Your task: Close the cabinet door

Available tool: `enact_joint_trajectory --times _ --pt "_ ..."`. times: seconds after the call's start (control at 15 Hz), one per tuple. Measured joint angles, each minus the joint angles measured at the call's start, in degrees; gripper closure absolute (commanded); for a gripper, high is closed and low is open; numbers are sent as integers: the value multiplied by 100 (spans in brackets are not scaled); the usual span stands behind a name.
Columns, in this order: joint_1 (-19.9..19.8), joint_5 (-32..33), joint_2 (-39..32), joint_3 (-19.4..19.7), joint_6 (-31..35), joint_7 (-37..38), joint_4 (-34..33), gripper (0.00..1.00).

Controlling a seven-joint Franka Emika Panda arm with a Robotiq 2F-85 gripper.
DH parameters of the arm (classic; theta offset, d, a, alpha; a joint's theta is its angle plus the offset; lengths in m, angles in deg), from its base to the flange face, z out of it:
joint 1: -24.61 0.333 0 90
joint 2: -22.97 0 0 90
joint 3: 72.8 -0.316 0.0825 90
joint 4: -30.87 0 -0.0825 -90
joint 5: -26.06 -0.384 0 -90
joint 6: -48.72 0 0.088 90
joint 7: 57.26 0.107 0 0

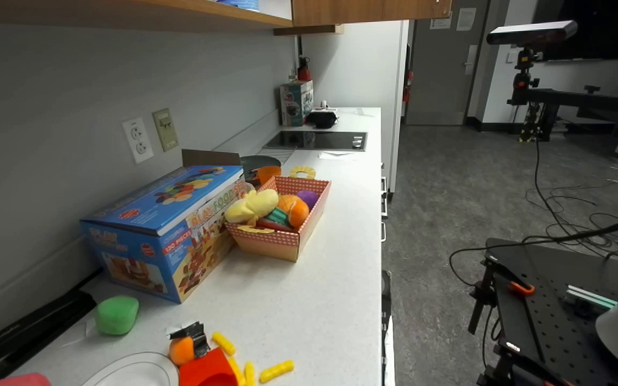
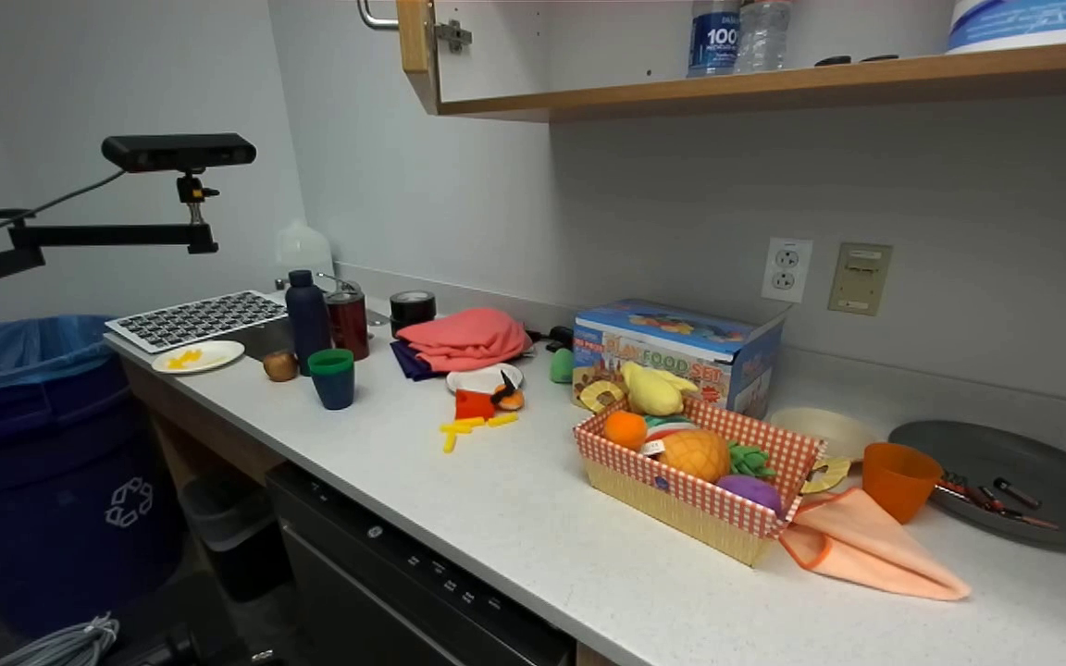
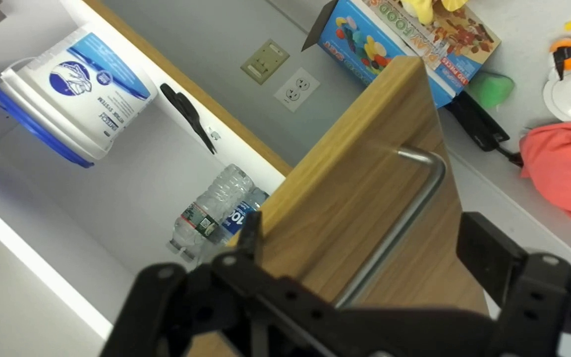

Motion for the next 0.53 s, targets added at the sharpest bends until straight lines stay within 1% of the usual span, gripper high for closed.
enact_joint_trajectory --times 0.33,0.53 --pt "-301 95 -495 -2 71 2 -318 0" --pt "-378 106 -804 1 75 2 -520 0"
